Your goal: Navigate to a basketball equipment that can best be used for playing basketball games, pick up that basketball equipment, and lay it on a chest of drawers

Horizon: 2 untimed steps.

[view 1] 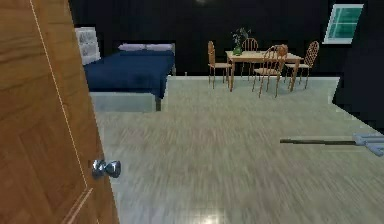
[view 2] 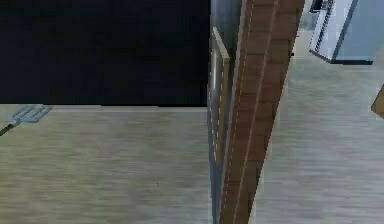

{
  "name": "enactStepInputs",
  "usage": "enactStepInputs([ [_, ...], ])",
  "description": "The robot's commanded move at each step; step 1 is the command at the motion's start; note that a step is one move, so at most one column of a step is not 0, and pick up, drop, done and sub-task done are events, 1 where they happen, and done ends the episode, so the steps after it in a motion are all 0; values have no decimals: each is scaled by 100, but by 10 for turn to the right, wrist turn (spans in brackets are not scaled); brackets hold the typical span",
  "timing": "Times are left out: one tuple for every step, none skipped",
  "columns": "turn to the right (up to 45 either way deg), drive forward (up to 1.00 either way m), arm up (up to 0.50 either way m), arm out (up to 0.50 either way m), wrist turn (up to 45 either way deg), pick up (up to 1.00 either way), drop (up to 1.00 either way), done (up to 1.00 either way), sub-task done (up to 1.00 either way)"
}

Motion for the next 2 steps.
enactStepInputs([
  [210, 0, 0, 0, 0, 0, 0, 0, 0],
  [0, 100, 0, 0, 0, 0, 0, 0, 0],
])
